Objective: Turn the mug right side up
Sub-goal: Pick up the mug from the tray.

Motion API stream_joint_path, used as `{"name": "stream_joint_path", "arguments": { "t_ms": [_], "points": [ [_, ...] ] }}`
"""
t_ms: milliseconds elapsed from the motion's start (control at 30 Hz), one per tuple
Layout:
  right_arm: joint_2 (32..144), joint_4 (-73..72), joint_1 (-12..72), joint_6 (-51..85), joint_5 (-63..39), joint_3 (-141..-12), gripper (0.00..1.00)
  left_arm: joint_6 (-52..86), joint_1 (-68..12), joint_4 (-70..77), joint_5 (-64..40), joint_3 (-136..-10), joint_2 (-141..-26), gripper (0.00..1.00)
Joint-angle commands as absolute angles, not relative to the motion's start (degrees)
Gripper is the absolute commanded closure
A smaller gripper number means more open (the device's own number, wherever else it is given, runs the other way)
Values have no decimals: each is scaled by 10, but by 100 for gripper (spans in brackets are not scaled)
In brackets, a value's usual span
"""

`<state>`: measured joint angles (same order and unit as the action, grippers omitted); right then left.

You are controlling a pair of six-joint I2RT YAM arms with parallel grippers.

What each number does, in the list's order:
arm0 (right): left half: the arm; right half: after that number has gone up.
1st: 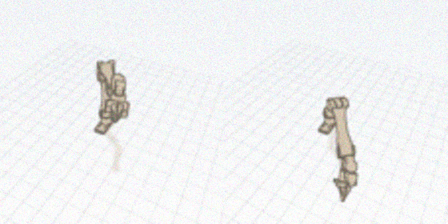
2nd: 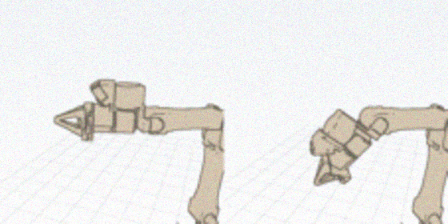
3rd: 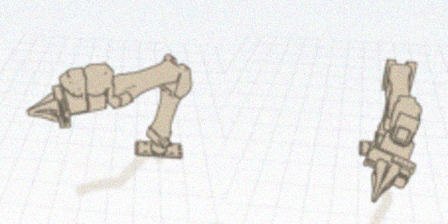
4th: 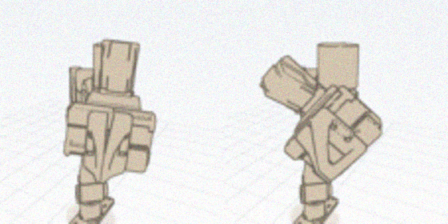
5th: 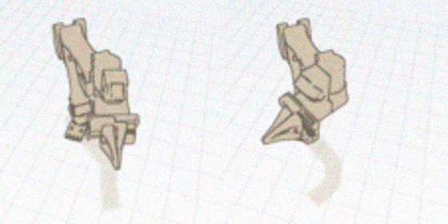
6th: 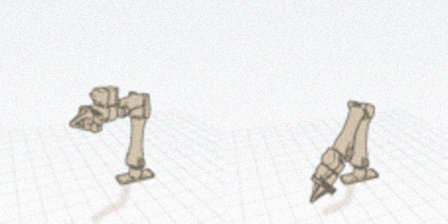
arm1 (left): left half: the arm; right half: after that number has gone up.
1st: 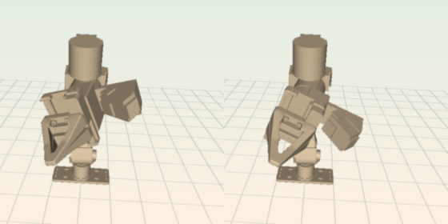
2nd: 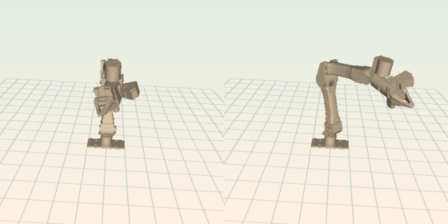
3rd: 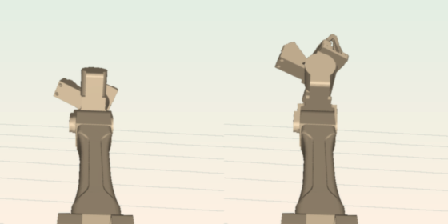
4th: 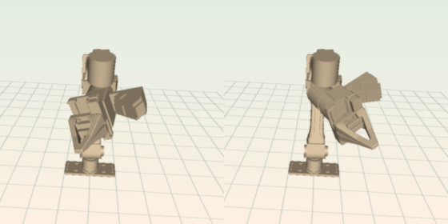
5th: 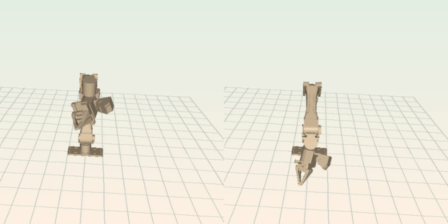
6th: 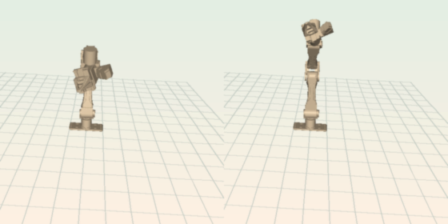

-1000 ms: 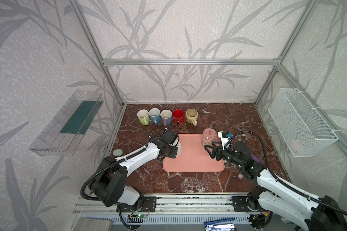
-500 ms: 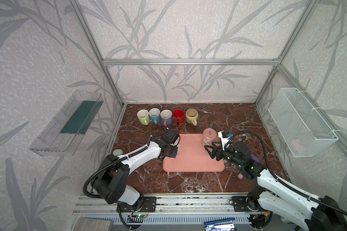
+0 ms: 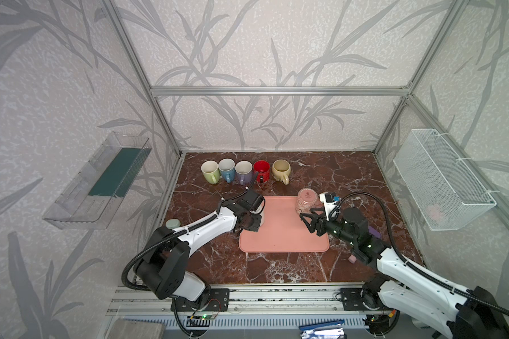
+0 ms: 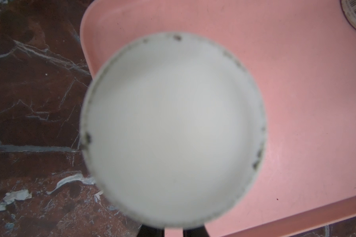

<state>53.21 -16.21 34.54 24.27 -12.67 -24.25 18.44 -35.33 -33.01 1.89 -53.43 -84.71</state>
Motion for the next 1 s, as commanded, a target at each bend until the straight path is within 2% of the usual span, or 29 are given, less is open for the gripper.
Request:
{"name": "stream_joint_path", "arguments": {
  "t_ms": [0, 467, 733, 967],
  "points": [
    [541, -171, 346, 243, -132, -248, 31, 196, -358, -329, 27, -542, -813, 100],
    [590, -187, 347, 238, -137, -255, 30, 202, -359, -288, 13, -511, -757, 100],
    [575, -185, 346, 233, -137, -253, 30, 192, -359, -294, -4, -548, -765, 100],
    [595, -193, 346, 236, -191, -274, 30, 180, -358, -289, -19, -597, -738, 100]
  ]
}}
